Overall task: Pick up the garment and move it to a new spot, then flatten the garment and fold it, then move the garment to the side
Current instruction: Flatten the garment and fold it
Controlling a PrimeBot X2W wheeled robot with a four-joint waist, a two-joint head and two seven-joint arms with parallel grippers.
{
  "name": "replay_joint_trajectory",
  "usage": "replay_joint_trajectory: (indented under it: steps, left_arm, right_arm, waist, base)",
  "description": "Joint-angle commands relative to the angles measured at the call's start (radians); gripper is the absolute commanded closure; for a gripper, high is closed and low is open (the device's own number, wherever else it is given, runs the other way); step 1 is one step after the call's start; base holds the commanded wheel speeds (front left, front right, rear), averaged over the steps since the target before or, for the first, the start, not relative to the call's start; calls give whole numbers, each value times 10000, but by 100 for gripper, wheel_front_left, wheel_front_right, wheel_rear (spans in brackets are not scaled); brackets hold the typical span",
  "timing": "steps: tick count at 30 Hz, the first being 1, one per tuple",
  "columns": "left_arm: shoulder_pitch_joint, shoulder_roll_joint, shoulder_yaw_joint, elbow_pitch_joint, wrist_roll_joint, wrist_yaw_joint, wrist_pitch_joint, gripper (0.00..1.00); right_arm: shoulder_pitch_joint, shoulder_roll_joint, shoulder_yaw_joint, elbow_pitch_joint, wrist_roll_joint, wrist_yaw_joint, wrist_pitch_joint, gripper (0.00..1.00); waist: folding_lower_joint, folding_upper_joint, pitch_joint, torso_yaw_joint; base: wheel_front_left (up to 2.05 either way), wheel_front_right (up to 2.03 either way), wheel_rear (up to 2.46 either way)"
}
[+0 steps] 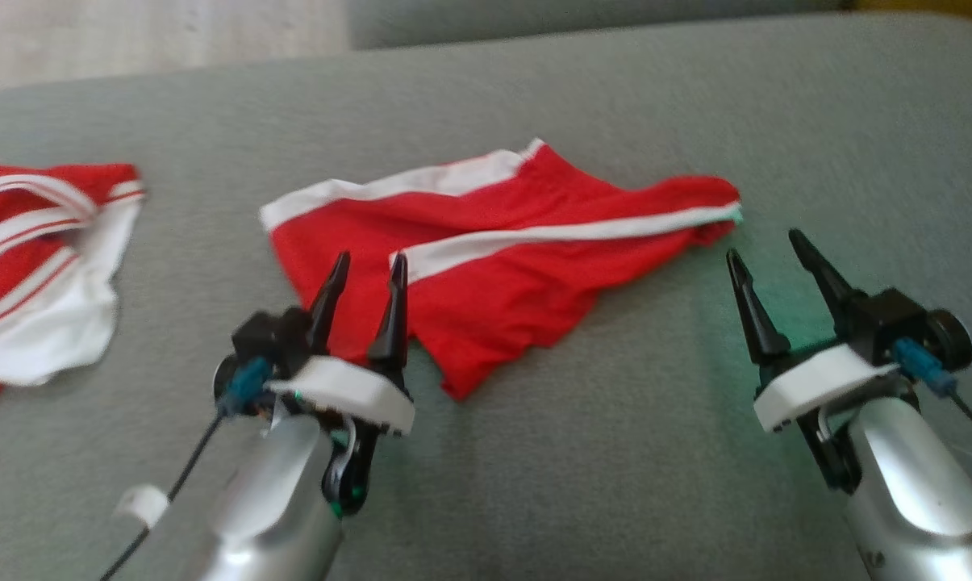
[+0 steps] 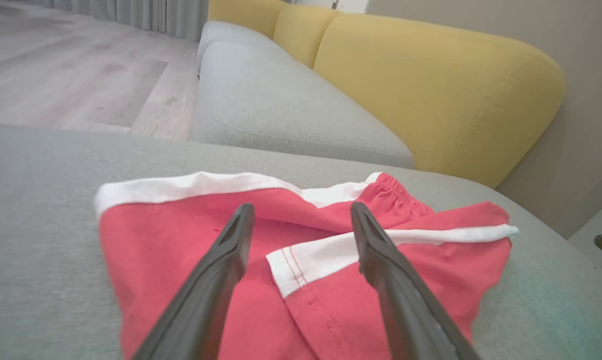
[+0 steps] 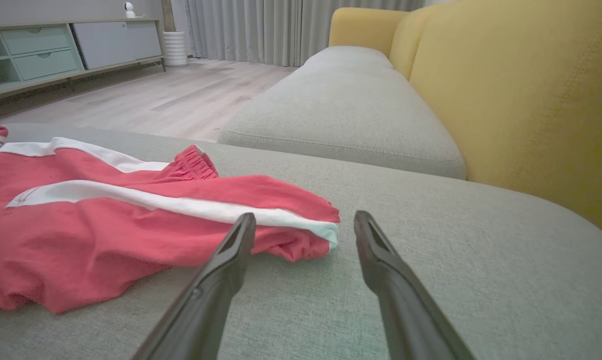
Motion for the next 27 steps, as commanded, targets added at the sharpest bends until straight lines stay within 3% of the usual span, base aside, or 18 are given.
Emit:
replay_joint_trajectory:
  steps: [1, 9, 15, 16, 17, 18, 27]
  left_arm:
    - [-497, 26, 121, 59, -303, -47, -95, 0]
    - [-1376, 26, -635, 1977, -1866, 309, -95, 0]
    - [-1606, 26, -978, 2176, -2315, 157, -95, 0]
    - [-1618, 26, -928, 2067, -2269, 144, -95, 22]
    - [-1601, 26, -912, 1976, -2189, 114, -95, 73]
    - [-1564, 26, -911, 1892, -2103, 72, -95, 100]
    - [-539, 26, -304, 644, -1253, -87, -95, 100]
  right_arm:
    - [-433, 2, 203, -375, 56, -9, -67, 0]
    - [-413, -5, 145, -399, 246, -9, -67, 0]
    - [-281, -63, 46, -336, 275, -9, -67, 0]
    - [-279, -36, 53, -327, 279, -9, -67, 0]
    - [-275, -6, 68, -325, 281, -9, -67, 0]
    - [-267, 22, 82, -321, 288, -9, -67, 0]
    - [296, 185, -106, -41, 477, -9, -67, 0]
  waist:
    - [-2, 0, 578, -587]
    - [-2, 0, 978, -1110]
    - [-2, 0, 856, -1090]
    - [-2, 0, 820, -1074]
    - [-2, 0, 778, -1058]
    - [-2, 0, 730, -1036]
    - [-2, 0, -292, -486]
  base:
    - [0, 0, 0]
    - [0, 0, 0]
    - [0, 0, 0]
    - [0, 0, 0]
    - [0, 0, 0]
    - [0, 0, 0]
    - [0, 0, 0]
